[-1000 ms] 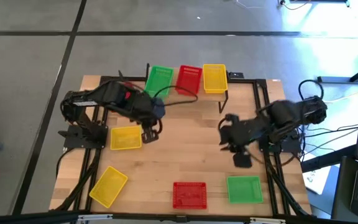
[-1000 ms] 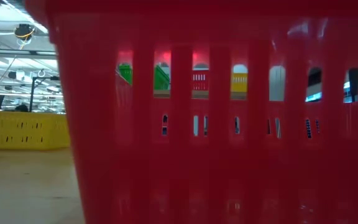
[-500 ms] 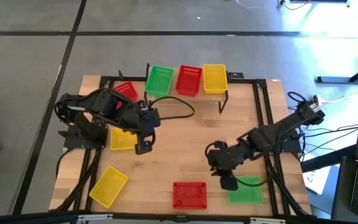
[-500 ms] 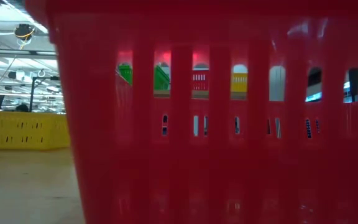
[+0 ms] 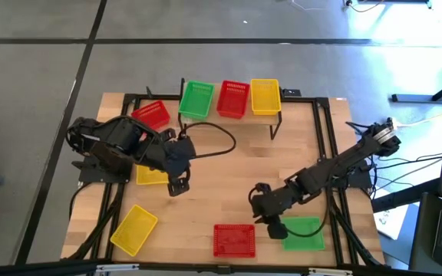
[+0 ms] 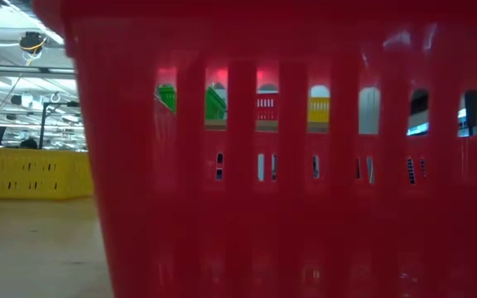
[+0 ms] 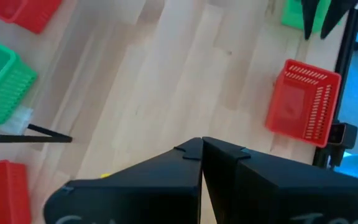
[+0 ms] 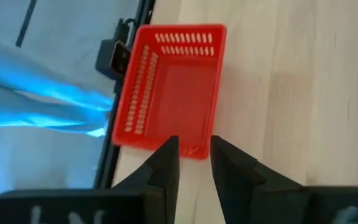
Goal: Stack baskets on shelf by color
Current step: Stack the bottom red bin on top of the red bin on the shelf
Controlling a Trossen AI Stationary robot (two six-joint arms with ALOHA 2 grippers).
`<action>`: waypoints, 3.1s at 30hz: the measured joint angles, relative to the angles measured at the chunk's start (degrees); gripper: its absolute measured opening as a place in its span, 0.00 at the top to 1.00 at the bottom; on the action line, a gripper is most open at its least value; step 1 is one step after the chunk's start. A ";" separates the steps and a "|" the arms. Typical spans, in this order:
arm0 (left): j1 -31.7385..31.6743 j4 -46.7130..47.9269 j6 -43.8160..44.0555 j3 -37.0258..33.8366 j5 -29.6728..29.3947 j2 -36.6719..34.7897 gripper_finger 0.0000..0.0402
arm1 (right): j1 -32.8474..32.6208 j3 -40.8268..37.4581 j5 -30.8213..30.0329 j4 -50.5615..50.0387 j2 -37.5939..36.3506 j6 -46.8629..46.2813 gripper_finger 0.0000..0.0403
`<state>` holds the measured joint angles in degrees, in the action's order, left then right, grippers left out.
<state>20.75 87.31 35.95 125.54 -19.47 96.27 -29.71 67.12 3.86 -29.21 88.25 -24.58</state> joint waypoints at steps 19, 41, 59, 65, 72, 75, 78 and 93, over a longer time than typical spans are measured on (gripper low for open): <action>0.07 0.02 -0.07 0.00 -0.59 0.00 1.00 | 0.00 -2.89 -2.26 10.40 13.09 0.98 0.78; 0.07 0.04 -0.07 0.00 -0.59 0.03 1.00 | 0.11 -2.89 -2.27 12.64 19.03 -2.35 0.78; 0.06 0.10 -0.49 0.00 -0.59 0.04 1.00 | 0.76 3.06 -2.27 7.11 17.71 -8.19 1.00; 0.07 0.66 -0.51 0.00 -0.57 0.04 1.00 | 2.01 9.31 -4.56 -3.00 16.38 -8.88 1.00; 0.78 2.47 -0.99 0.02 -2.57 -0.75 1.00 | 3.80 18.40 -12.15 -20.11 15.93 -12.11 1.00; 0.77 2.62 -1.80 0.02 -5.27 -1.48 1.00 | 4.56 22.24 -15.11 -26.11 15.93 -13.84 1.00; 0.62 2.73 -3.17 0.07 -7.37 -2.23 1.00 | 5.29 26.08 -16.32 -30.83 15.93 -15.69 1.00; 0.64 2.74 -7.47 0.10 -12.79 -7.13 1.00 | 5.99 47.30 -35.98 -52.79 15.93 -40.12 1.00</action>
<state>21.39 90.04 28.48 125.64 -32.26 89.14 -23.73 114.41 -32.12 -82.00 104.18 -64.70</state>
